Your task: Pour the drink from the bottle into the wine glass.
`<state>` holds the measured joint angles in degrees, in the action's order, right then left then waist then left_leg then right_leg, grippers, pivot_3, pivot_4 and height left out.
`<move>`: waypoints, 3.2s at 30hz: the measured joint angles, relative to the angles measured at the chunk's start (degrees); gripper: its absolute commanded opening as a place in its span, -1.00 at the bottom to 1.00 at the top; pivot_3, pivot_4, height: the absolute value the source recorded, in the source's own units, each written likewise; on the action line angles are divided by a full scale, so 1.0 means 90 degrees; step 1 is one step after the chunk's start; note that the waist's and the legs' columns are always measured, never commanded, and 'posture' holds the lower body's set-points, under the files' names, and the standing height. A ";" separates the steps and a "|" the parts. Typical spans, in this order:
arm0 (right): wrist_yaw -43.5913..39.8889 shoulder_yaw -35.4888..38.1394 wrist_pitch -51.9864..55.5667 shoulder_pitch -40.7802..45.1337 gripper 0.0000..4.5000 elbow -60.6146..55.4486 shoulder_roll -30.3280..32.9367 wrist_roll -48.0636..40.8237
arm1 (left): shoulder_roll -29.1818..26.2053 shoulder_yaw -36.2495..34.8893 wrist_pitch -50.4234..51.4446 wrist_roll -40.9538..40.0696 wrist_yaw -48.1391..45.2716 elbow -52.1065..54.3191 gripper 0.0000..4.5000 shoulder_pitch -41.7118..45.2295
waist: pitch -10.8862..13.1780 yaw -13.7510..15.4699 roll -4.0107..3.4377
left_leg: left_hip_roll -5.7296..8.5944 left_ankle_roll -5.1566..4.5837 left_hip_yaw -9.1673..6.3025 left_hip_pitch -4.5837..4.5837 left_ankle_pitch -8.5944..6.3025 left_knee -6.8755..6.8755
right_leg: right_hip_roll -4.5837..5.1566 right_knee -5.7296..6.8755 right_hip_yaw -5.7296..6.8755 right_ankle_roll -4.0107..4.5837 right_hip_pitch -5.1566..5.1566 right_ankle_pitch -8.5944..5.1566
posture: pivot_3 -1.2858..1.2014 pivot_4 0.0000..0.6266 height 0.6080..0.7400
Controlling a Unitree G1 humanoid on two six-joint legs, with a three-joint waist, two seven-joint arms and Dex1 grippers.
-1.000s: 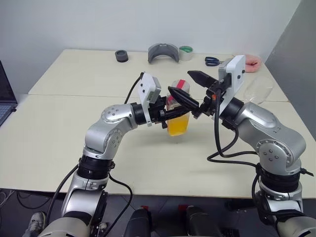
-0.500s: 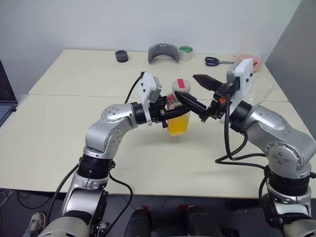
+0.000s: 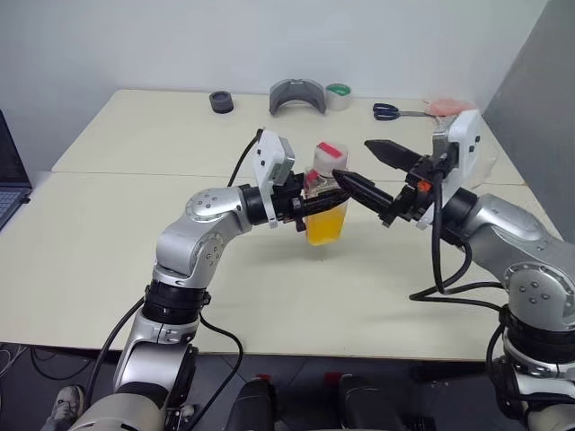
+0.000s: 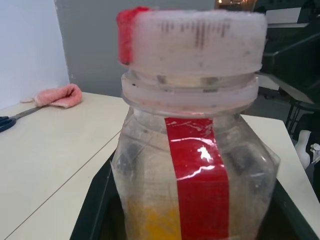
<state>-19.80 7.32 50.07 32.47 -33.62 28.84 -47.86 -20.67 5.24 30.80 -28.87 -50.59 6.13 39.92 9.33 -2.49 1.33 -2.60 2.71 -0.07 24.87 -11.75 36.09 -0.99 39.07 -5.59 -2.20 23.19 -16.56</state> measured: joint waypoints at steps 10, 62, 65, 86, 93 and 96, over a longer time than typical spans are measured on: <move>-0.0441 0.0093 -0.0011 -0.0101 0.99 0.0008 0.0168 -0.0437 | -0.0054 0.0002 0.0000 -0.0003 -0.0127 0.0002 -0.22 -0.0001 | 0.0000 0.0000 0.0000 | 0.0000 0.0000 0.0000 0.0000 0.0000 0.0000 | 0.0000 0.0000 0.0001 0.0000 0.0000 0.0000 | 0.03 -0.52 1.00; -0.1805 -0.0561 -0.0514 0.1192 -0.17 0.1414 -0.0048 -0.0207 | -0.0035 0.0033 0.0010 -0.0177 -0.0186 0.0311 -0.22 -0.0001 | 0.0000 -0.0003 0.0000 | -0.0001 0.0000 -0.0001 0.0000 0.0000 0.0001 | 0.0000 0.0001 0.0002 0.0001 0.0000 0.0001 | 0.03 -0.52 1.00; -0.2284 -0.0566 -0.0526 0.1327 -0.17 0.1629 0.0114 -0.0207 | -0.0040 0.0048 0.0044 -0.0273 -0.0249 0.0334 -0.22 0.0000 | 0.0000 -0.0003 0.0000 | -0.0001 0.0000 -0.0001 0.0000 0.0000 0.0001 | 0.0000 0.0000 0.0003 0.0001 0.0000 0.0001 | 0.03 -0.52 1.00; -0.3821 -0.0827 -0.1050 0.2026 -0.17 0.2485 0.0331 0.0353 | -0.0193 -0.0057 0.0268 -0.0557 -0.0315 0.0539 -0.22 0.0044 | 0.0000 -0.0002 -0.0001 | -0.0001 0.0000 -0.0001 0.0000 0.0000 0.0001 | 0.0000 0.0001 0.0004 0.0001 0.0000 0.0001 | 0.03 -0.52 1.00; -0.3650 -0.0786 -0.0698 0.2250 -0.17 0.2599 0.0305 0.0079 | -0.0192 -0.0099 0.0263 -0.0603 -0.0316 0.0536 -0.22 0.0077 | 0.0000 -0.0001 -0.0001 | -0.0002 0.0000 -0.0001 0.0000 0.0000 0.0002 | 0.0000 0.0001 0.0004 0.0002 0.0000 0.0001 | 0.03 -0.52 1.00; -0.3415 -0.0672 -0.0329 0.2281 -0.17 0.2617 0.0301 -0.0257 | -0.0193 -0.0100 0.0267 -0.0646 -0.0319 0.0530 -0.22 0.0085 | 0.0000 0.0010 0.0000 | -0.0001 0.0000 0.0000 0.0000 0.0000 0.0002 | 0.0002 0.0001 0.0003 0.0002 0.0000 0.0001 | 0.03 -0.52 1.00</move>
<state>-50.53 1.27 47.11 53.00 -10.07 31.54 -50.18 -22.41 4.35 33.20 -34.68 -53.45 10.90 40.68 9.33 -2.40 1.32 -2.61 2.71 -0.07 24.87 -11.75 36.11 -0.98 39.08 -5.57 -2.18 23.18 -16.54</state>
